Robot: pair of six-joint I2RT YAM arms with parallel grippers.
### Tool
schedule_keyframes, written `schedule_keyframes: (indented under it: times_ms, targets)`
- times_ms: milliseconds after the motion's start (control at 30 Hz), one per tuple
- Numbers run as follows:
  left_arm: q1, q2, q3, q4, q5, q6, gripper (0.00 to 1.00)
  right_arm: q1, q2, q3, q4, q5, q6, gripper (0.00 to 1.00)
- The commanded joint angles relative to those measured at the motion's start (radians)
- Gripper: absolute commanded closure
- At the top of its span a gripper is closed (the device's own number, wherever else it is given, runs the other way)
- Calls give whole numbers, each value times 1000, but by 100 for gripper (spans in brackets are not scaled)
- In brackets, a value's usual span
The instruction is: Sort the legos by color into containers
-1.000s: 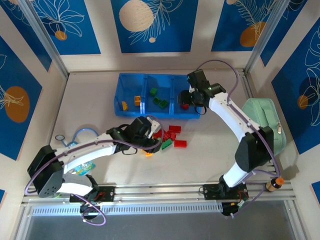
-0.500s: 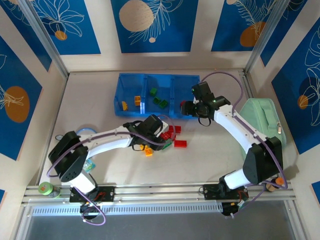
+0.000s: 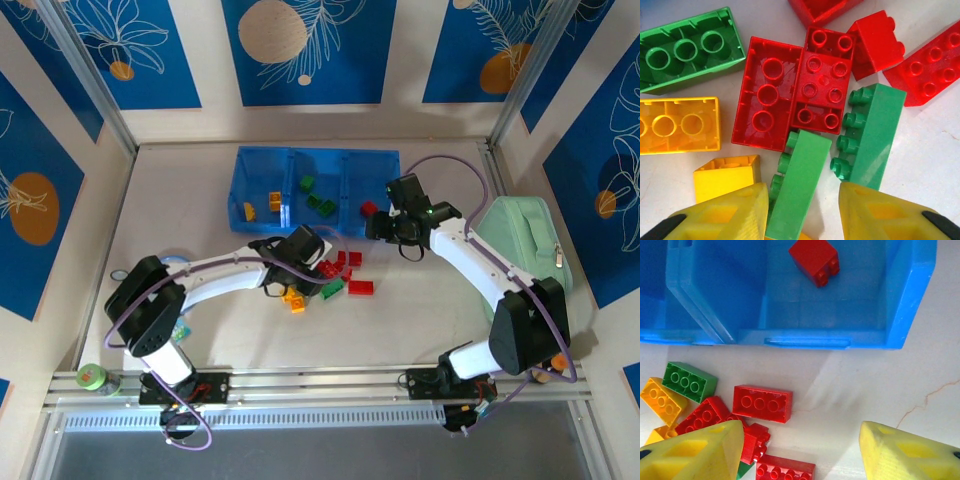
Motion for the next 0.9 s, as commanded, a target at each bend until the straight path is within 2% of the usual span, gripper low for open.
schedule_keyframes:
  times_ms: [0, 700, 867]
  targets:
    - [3, 33, 14, -27, 10, 16, 58, -4, -27, -8, 15, -32, 17, 37]
    - [-4, 92, 0, -27, -8, 24, 62, -3, -36, -54, 40, -14, 23, 37]
    - [-24, 104, 16, -66, -41, 29, 53, -7, -45, -66, 49, -16, 25, 37]
